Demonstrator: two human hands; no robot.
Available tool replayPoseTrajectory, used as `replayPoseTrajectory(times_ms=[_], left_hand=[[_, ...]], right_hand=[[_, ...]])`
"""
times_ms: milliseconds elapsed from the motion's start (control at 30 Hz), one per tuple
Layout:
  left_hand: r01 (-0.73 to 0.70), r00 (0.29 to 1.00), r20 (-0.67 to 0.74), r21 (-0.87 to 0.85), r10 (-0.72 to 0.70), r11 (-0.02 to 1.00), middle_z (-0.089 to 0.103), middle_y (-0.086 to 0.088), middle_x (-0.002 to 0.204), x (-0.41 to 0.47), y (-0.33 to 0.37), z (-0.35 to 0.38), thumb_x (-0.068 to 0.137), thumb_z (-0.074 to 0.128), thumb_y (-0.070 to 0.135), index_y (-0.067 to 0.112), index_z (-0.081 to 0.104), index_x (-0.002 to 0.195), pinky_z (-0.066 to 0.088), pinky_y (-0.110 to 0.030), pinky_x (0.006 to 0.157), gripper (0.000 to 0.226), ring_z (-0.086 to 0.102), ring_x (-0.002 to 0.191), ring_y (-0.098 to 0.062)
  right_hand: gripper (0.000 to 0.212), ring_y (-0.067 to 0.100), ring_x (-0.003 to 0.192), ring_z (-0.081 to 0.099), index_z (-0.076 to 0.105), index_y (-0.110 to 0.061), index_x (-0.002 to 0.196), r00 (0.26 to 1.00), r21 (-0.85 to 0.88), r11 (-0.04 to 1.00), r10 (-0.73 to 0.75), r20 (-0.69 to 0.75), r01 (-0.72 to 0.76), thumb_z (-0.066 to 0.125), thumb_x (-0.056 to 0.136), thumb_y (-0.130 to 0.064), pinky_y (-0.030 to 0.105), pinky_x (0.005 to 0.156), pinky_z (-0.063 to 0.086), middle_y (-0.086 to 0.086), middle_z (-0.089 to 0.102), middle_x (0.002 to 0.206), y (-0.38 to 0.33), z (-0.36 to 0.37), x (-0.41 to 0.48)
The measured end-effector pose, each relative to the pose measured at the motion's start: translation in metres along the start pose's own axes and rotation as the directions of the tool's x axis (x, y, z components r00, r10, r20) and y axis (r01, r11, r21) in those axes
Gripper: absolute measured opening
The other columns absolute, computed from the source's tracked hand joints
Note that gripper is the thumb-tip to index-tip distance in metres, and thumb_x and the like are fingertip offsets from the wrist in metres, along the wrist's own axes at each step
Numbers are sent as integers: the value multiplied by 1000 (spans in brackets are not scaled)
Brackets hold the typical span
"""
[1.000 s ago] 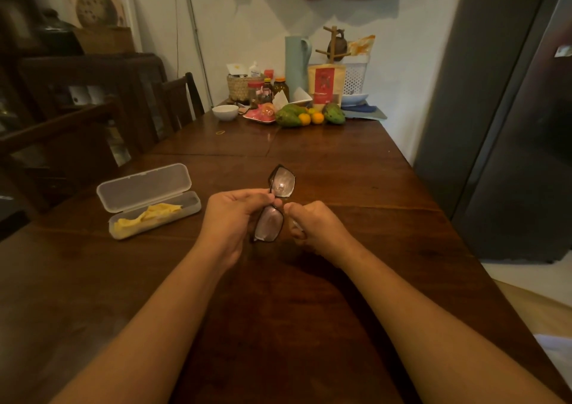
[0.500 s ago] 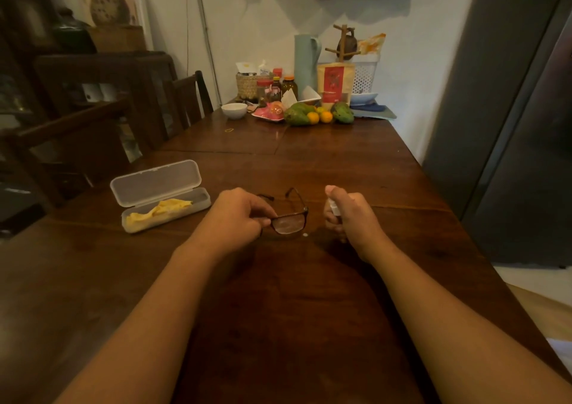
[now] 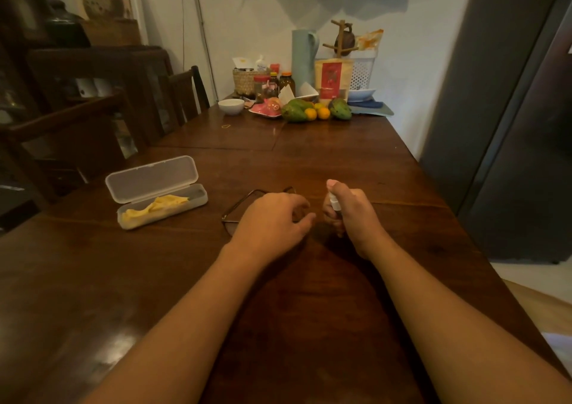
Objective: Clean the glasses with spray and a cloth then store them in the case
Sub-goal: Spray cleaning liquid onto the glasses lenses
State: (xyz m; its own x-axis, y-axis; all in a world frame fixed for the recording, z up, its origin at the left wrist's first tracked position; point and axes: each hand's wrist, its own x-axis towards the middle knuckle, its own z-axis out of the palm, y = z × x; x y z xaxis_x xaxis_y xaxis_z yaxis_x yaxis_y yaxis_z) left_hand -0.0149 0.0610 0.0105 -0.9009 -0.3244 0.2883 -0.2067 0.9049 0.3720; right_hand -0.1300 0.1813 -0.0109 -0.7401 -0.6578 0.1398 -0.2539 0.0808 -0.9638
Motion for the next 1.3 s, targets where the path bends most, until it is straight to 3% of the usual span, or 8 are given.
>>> replayPoseTrajectory(times_ms=[200, 367, 533, 700, 800, 933, 1067, 1300], left_hand=[[90, 996, -13, -33, -91, 995, 70, 7, 99, 1, 8, 3, 87, 68, 26, 26, 72, 104, 57, -39, 82, 18, 64, 93, -13], [105, 994, -9, -151, -108, 983, 67, 8, 100, -3, 9, 2, 83, 74, 17, 31, 60, 127, 56, -33, 83, 48, 63, 93, -11], [134, 990, 64, -185, -124, 974, 72, 5, 106, -2, 9, 2, 84, 75, 14, 27, 59, 132, 52, -32, 91, 52, 65, 99, -10], [189, 977, 115, -63, -181, 980, 67, 0, 125, 3, 8, -3, 89, 67, 10, 25, 60, 132, 49, -33, 99, 46, 61, 116, -17], [226, 970, 99, -34, -221, 974, 66, 1, 122, 6, 0, -9, 92, 61, 8, 26, 65, 125, 50, -28, 89, 37, 60, 107, -16], [212, 963, -121, -213, -241, 954, 72, 6, 100, 1, -22, -10, 89, 62, -2, 27, 74, 105, 49, -18, 70, 35, 61, 86, -2], [155, 919, -232, -532, -320, 832, 72, 20, 70, -4, -34, -8, 81, 64, -14, 38, 71, 73, 54, -17, 73, 53, 68, 79, 3], [-80, 923, -311, -730, -225, 679, 77, -1, 78, -8, -30, -4, 77, 54, -28, 2, 77, 86, 55, -15, 67, 39, 74, 78, -10]], right_hand=[[57, 10, 43, 38, 47, -19, 54, 1000, 39, 999, -7, -17, 7, 39, 99, -52, 29, 50, 34, -4, 44, 50, 4, -2, 3], [54, 13, 47, 37, 47, -19, 52, 996, 94, 994, -46, -79, 54, 39, 89, -59, 29, 49, 33, -2, 42, 51, 5, -7, 3], [54, 13, 46, 38, 47, -22, 48, 961, 157, 975, -115, -251, 158, 38, 91, -54, 25, 45, 33, -2, 42, 49, 9, -20, 5], [56, 14, 44, 39, 49, -23, 46, 911, 219, 947, -135, -389, 233, 40, 89, -57, 23, 45, 34, -3, 43, 46, 12, -30, 8], [56, 13, 45, 40, 50, -24, 46, 898, 238, 946, -102, -428, 221, 40, 88, -60, 25, 45, 34, -3, 44, 47, 15, -34, 11], [56, 13, 44, 39, 49, -23, 47, 899, 272, 946, -42, -436, 175, 40, 90, -58, 25, 43, 32, -3, 43, 47, 16, -39, 12], [55, 11, 42, 39, 51, -19, 55, 966, 133, 990, -20, -257, 56, 40, 99, -51, 28, 46, 33, -3, 46, 50, 15, -35, 12], [55, 6, 36, 37, 51, -14, 53, 986, 7, 1000, 30, -163, -30, 44, 100, -42, 24, 45, 31, -5, 45, 45, 5, -19, 11]])
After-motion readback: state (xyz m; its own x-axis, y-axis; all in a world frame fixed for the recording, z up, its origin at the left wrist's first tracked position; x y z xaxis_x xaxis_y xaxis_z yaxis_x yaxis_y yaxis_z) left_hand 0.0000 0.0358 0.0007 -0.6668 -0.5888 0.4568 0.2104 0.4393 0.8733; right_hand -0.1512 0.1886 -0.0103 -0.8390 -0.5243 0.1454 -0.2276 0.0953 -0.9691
